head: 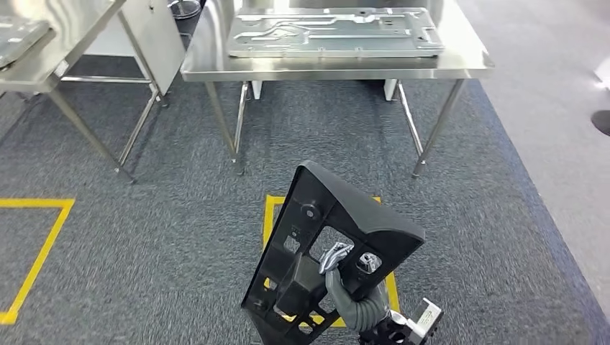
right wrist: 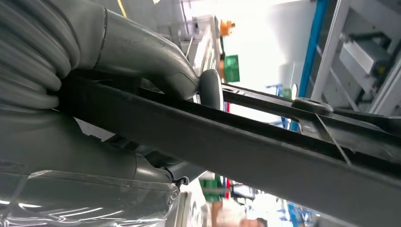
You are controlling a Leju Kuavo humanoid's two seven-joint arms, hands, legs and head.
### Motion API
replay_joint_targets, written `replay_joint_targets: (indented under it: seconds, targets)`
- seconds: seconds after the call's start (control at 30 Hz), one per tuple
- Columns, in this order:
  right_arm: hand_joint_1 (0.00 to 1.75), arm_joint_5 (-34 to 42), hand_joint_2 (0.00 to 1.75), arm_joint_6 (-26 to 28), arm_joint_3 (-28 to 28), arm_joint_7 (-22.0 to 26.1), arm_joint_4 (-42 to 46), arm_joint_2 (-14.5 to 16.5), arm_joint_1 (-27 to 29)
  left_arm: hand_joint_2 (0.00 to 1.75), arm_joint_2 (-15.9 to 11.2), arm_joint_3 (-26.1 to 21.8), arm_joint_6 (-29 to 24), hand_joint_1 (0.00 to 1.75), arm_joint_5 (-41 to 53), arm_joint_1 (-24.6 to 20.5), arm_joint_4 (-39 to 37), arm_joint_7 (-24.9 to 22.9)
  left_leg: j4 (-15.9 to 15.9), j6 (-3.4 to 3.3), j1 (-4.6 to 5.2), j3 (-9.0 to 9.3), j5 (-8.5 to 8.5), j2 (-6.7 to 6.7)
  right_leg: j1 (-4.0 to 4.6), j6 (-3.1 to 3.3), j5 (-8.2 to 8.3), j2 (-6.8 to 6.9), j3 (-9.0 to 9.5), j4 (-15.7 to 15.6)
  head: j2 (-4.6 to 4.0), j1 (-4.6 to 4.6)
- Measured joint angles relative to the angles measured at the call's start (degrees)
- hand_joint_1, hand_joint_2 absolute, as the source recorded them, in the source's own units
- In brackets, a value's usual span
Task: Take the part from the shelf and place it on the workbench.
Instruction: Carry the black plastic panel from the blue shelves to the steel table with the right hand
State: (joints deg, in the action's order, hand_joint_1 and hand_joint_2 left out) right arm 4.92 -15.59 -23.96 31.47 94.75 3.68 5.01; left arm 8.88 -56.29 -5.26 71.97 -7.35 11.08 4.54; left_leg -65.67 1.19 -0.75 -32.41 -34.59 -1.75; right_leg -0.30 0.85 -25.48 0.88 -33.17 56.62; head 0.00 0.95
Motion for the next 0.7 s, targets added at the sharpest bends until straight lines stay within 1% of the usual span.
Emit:
replay_joint_targets:
  seconds: [0.03,0.07,0.1,0.13,0.17,0.2,0.23,0.27,0.3,0.37,0.4,0.43,0.47,0.5,0.53,0.57,0.6,0.63,0.67,0.7]
  targets:
    - [1.36,-0.02,1.75,0.02,0.03,0.0,-0.02,-0.02,0.08,1.75,0.04,0.03,0.02,0.0,-0.03,-0.15,0.0,0.03,-4.0,0.1,-0.03,-1.94,-1.63,0.58,0.02,0.1,-0.01,-0.74,-0.01,0.04,0.0,0.0]
    - [1.36,-0.04,1.75,0.04,0.05,0.01,-0.03,-0.04,0.21,1.75,0.09,0.04,0.03,0.0,-0.06,-0.32,0.0,0.03,-6.96,0.18,-0.04,-3.44,-2.43,0.82,0.03,0.12,-0.03,-1.52,0.01,0.11,0.0,-0.01]
    - [1.36,-0.06,1.75,0.07,0.08,0.01,-0.04,-0.07,0.32,1.75,0.14,0.05,0.03,0.0,-0.06,-0.49,0.0,-0.05,-7.95,0.24,-0.06,-4.07,-2.02,0.91,0.02,0.09,-0.07,-2.37,0.05,0.22,0.0,-0.01]
    - [1.36,-0.08,1.75,0.12,0.09,0.02,-0.04,-0.09,0.42,1.75,0.16,0.06,0.03,0.0,-0.05,-0.55,0.0,-0.16,-6.68,0.26,-0.12,-3.65,-0.45,1.03,-0.01,0.01,-0.13,-3.25,0.1,0.36,0.0,-0.01]
    - [1.36,-0.13,1.75,0.29,0.09,0.02,-0.04,-0.09,0.47,1.75,0.17,0.07,0.01,0.0,-0.06,-0.49,0.0,-0.25,-3.31,0.26,-0.25,-2.3,1.99,1.41,-0.06,-0.14,-0.23,-4.11,0.16,0.57,0.0,-0.01]
    - [1.36,-0.19,1.75,0.53,0.09,0.02,-0.04,-0.09,0.49,1.75,0.17,0.07,-0.04,0.0,-0.09,-0.36,0.0,-0.3,0.54,0.24,-0.4,-0.75,4.0,2.19,-0.05,-0.37,-0.36,-4.9,0.17,0.83,0.0,-0.01]
    - [1.36,-0.26,1.75,0.8,0.1,0.01,-0.03,-0.09,0.49,1.75,0.17,0.08,-0.1,0.0,-0.14,-0.21,0.0,-0.26,3.99,0.11,-0.54,0.57,5.32,3.0,-0.02,-0.63,-0.49,-5.56,0.01,1.17,0.0,-0.01]
    - [1.36,-0.38,1.75,1.09,0.11,-0.01,-0.01,-0.09,0.48,1.75,0.17,0.07,-0.17,0.0,-0.26,-0.1,0.0,-0.17,6.23,-0.12,-0.59,1.36,5.91,3.72,0.0,-0.96,-0.53,-6.02,-0.23,1.41,0.0,-0.01]
    - [1.36,-0.47,1.75,1.34,0.13,-0.02,0.01,-0.09,0.51,1.75,0.17,0.07,-0.23,0.0,-0.37,-0.06,0.0,-0.01,7.01,-0.47,-0.51,1.55,5.73,4.15,0.01,-1.34,-0.51,-6.33,-0.48,1.52,0.0,-0.01]
    - [1.36,-0.72,1.75,1.77,0.14,-0.04,0.07,-0.09,0.61,1.75,0.22,0.05,-0.33,0.0,-0.52,-0.1,0.0,0.28,7.3,-1.33,-0.36,1.56,5.88,4.03,-0.12,-2.13,-0.36,-6.63,-0.78,1.39,0.0,-0.01]
    - [1.36,-0.83,1.75,1.92,0.14,-0.04,0.1,-0.09,0.65,1.75,0.24,0.05,-0.39,0.0,-0.55,-0.07,0.0,0.37,7.5,-1.74,-0.38,1.65,6.07,3.87,-0.13,-2.48,-0.62,-6.12,-0.9,1.66,0.0,-0.02]
    - [1.36,-0.96,1.75,1.99,0.15,-0.04,0.16,-0.1,0.62,1.75,0.25,0.05,-0.46,0.0,-0.59,0.02,0.0,0.41,7.73,-2.08,-0.44,1.75,6.28,3.63,-0.12,-2.78,-1.46,-5.11,-1.44,2.92,0.0,-0.02]
    - [1.36,-1.05,1.75,2.02,0.15,-0.04,0.23,-0.1,0.58,1.75,0.26,0.05,-0.52,0.0,-0.67,0.18,0.0,0.43,7.91,-2.33,-0.48,1.84,6.44,3.33,-0.12,-3.03,-2.87,-3.85,-2.53,5.36,0.0,-0.02]
    - [1.36,-1.09,1.75,2.02,0.15,-0.04,0.27,-0.11,0.56,1.75,0.23,0.05,-0.57,0.0,-0.84,0.38,0.0,0.41,7.97,-2.48,-0.41,1.84,6.5,3.04,-0.15,-3.26,-4.68,-2.53,-4.17,8.94,0.0,-0.03]
    - [1.36,-1.12,1.75,2.02,0.15,-0.04,0.29,-0.12,0.53,1.75,0.23,0.03,-0.6,0.0,-1.02,0.55,0.0,0.41,7.97,-2.56,-0.31,1.81,6.49,2.72,-0.21,-3.46,-6.42,-1.75,-6.17,13.05,0.0,-0.02]
    - [1.36,-1.12,1.75,2.02,0.15,-0.05,0.29,-0.14,0.54,1.75,0.23,0.01,-0.6,0.0,-1.2,0.68,0.0,0.38,7.95,-2.61,-0.23,1.8,6.46,2.45,-0.3,-3.57,-7.41,-1.42,-7.82,16.3,0.0,-0.02]
    - [1.36,-1.12,1.75,2.02,0.15,-0.06,0.28,-0.15,0.55,1.75,0.23,-0.04,-0.61,0.0,-1.36,0.74,0.0,0.33,7.94,-2.63,-0.19,1.83,6.4,2.24,-0.36,-3.58,-7.36,-1.3,-8.61,17.72,0.0,-0.02]
    - [1.36,-1.12,1.75,2.02,0.15,-0.07,0.28,-0.17,0.52,1.75,0.23,-0.09,-0.62,0.0,-1.43,0.74,0.0,0.29,7.94,-2.61,-0.15,1.91,6.34,2.1,-0.39,-3.49,-6.25,-1.25,-8.28,16.83,0.0,-0.01]
    - [1.36,-1.13,1.75,2.03,0.15,-0.08,0.29,-0.18,0.47,1.75,0.24,-0.15,-0.65,0.0,-1.51,0.74,0.0,0.26,7.94,-2.54,-0.12,2.05,6.25,2.04,-0.4,-3.27,-4.29,-1.21,-6.75,13.61,0.0,-0.02]
    - [1.36,-1.15,1.75,2.03,0.15,-0.08,0.3,-0.18,0.36,1.75,0.27,-0.22,-0.67,0.0,-1.59,0.75,0.0,0.25,7.98,-2.45,-0.1,2.2,6.12,2.01,-0.31,-2.9,-2.32,-1.12,-4.63,9.24,0.0,-0.02]
